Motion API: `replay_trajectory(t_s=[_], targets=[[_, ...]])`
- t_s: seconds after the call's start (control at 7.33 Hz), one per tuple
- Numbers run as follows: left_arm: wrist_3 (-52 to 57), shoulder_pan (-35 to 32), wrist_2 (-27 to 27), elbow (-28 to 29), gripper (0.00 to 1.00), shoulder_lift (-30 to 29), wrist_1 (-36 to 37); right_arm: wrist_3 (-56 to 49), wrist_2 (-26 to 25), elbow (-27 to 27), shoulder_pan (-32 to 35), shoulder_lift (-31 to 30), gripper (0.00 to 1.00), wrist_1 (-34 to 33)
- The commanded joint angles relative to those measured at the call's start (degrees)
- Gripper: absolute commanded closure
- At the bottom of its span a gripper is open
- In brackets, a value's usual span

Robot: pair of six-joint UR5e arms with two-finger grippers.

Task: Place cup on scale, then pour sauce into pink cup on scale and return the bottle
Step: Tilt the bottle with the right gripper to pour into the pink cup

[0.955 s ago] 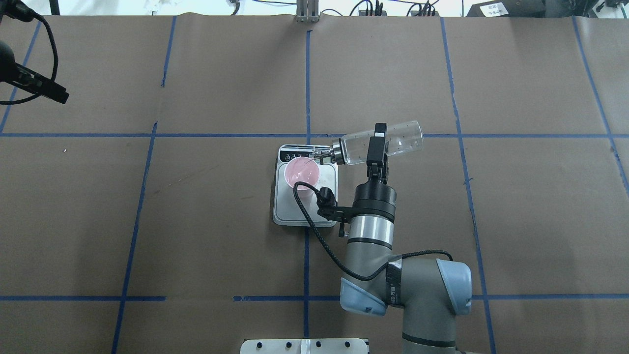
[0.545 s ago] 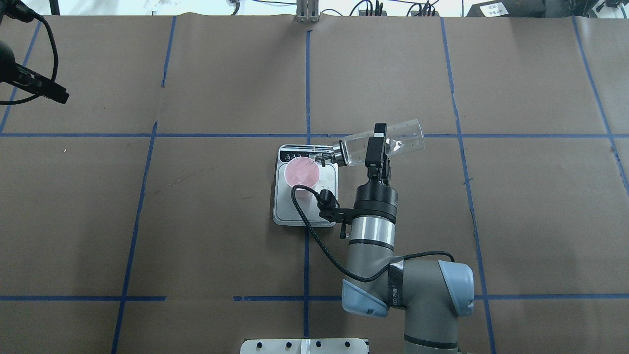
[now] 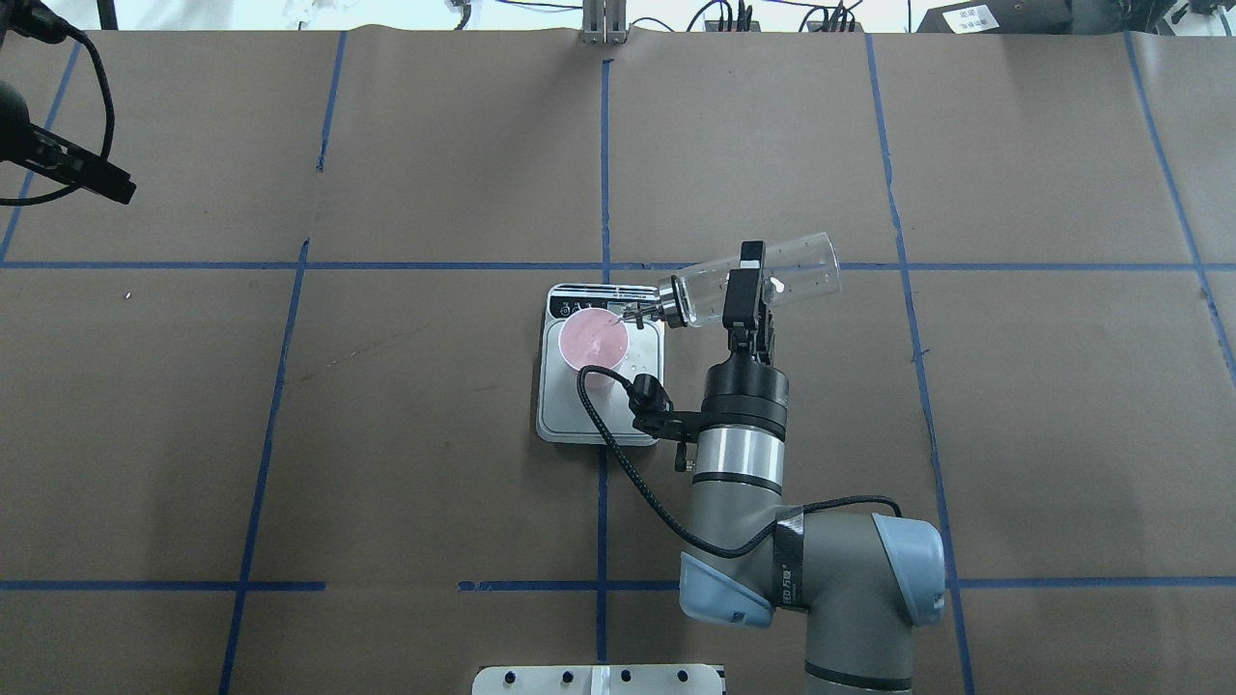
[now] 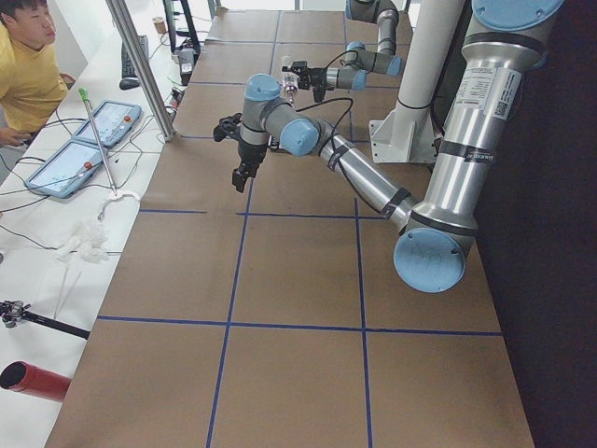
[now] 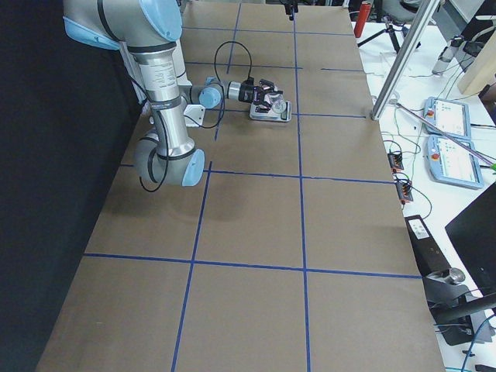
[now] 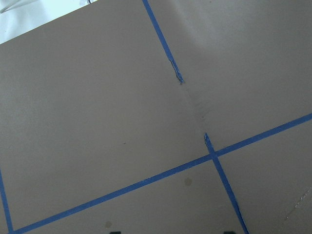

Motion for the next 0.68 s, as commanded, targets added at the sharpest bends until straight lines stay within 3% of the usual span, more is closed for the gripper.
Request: replay_trajectory(t_s=[0.0, 0.55], targets=[[-0.16, 0.00, 0.00, -0.21, 0.24, -0.07, 0.07, 6.38, 0.65, 1.16, -0.31, -0.69, 1.00, 1.05], [-0.42, 0.00, -0.09, -0.56, 0.24, -0.07, 0.07, 39.73, 5.99, 1.86, -1.98, -0.78, 1.00, 2.27]])
